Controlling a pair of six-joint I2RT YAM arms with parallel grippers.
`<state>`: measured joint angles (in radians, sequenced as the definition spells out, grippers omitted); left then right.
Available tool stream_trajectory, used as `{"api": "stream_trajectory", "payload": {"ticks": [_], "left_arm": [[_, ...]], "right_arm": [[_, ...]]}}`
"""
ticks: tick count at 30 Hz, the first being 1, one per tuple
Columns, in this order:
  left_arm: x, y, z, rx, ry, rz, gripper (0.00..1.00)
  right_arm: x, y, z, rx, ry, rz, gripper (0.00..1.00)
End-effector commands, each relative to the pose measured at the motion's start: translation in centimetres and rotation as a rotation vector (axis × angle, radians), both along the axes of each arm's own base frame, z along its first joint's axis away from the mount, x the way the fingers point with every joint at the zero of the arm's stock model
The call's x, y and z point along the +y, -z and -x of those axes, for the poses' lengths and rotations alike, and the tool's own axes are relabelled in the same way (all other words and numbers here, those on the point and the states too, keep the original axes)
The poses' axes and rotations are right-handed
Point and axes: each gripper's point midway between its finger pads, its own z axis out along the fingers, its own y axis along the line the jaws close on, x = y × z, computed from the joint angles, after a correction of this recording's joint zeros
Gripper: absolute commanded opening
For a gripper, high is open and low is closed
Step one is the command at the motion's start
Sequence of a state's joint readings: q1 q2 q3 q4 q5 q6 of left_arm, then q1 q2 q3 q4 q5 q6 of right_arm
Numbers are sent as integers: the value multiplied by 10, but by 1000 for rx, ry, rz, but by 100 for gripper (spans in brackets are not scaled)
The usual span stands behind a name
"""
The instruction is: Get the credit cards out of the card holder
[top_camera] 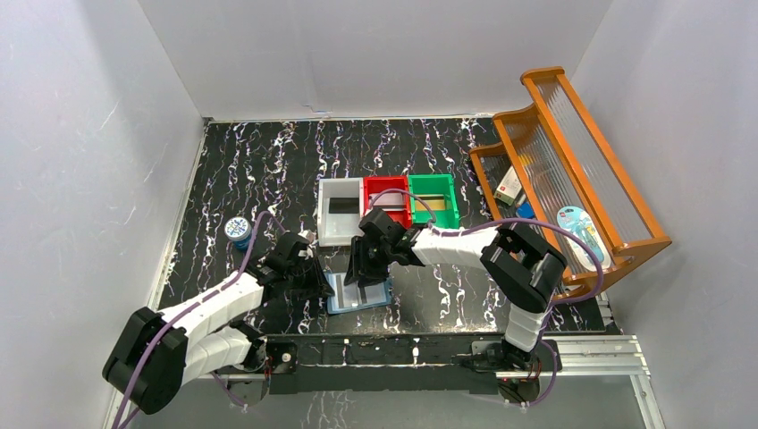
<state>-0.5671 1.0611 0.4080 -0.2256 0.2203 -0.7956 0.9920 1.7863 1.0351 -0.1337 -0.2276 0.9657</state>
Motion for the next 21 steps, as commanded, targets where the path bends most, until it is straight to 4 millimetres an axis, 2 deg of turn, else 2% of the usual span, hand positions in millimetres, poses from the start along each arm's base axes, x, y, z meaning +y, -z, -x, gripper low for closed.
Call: {"api": "stream_trajectory", "payload": {"ticks": [1,7,14,17,21], "left_arm": [[6,14,12,39,13,-26,3],[9,25,17,69,9,-41,0],[17,36,21,102,-20,-85,0],[19,36,20,102,-29,-97,0],[21,33,18,95,-30,-108,12]], "right_arm": [[-6,-3,1,0,6,7,53],[-10,7,1,6,1,59,52],[0,-9,-2,-80,-72,97,51],[-2,-2,2,-69,-74,135,51],[-21,13,0,-77,-25,242,52]]}}
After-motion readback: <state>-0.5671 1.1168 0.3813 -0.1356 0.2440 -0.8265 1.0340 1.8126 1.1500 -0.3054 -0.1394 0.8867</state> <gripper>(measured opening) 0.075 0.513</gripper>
